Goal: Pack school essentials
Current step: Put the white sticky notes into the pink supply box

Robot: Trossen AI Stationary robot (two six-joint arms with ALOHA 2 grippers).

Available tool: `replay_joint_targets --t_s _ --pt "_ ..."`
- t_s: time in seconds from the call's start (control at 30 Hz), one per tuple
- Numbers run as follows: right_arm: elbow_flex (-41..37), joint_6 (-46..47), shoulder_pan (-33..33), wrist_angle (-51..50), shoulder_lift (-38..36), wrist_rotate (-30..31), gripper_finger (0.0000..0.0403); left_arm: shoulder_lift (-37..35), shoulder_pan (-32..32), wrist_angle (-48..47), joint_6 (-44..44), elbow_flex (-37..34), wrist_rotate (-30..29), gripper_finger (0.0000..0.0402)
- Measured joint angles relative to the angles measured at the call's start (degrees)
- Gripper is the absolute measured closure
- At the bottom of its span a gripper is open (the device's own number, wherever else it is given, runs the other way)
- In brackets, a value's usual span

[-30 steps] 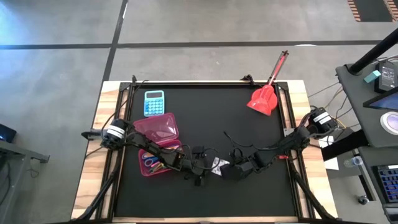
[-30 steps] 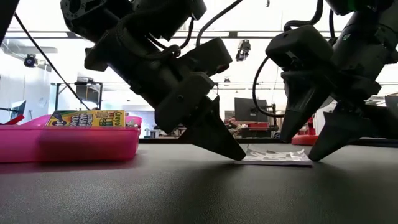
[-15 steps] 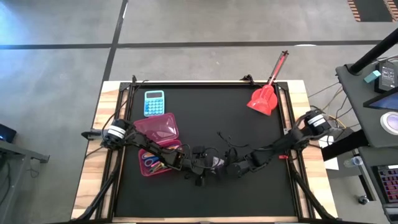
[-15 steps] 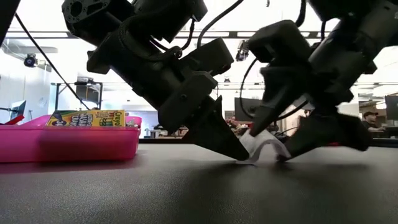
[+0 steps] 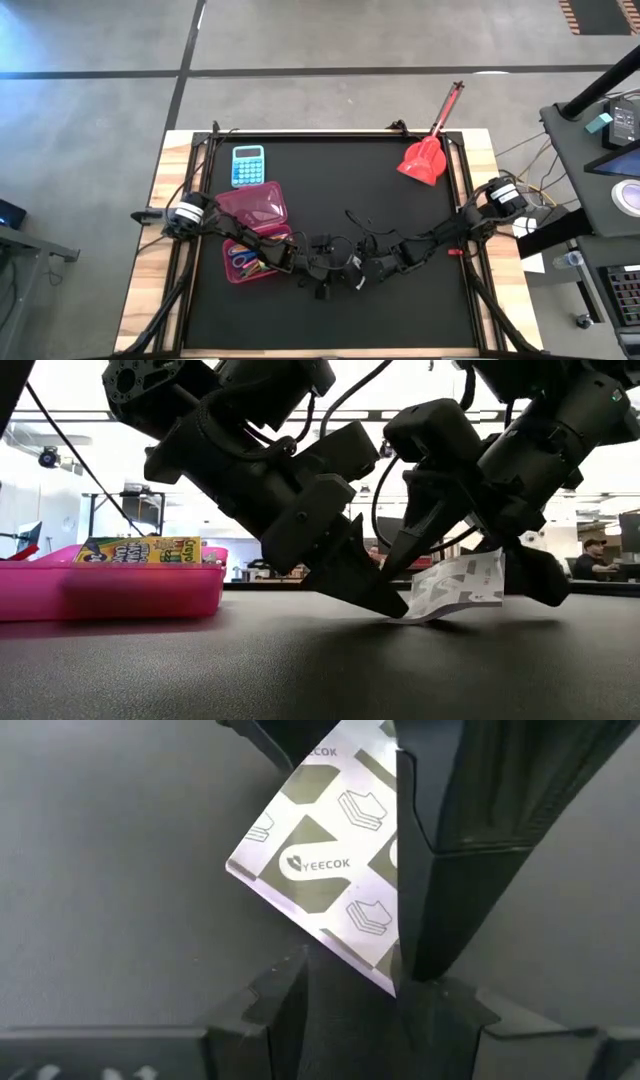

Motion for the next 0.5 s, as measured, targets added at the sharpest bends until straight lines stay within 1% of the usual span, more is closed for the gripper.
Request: replay_joint_targets --t_s 0.17,0.5 --pt "-0.02 -0.02 -0.09 -0.25 -0.05 -1.46 0.0172 -0.02 0.00 0.11 -0.05 -0.31 -0.04 0.0269" --pt "-0.09 -0.09 -0.17 -1.47 -0.55 -6.80 0.0223 -0.08 0.00 0.06 -0.36 -0.44 -0.02 0.0269"
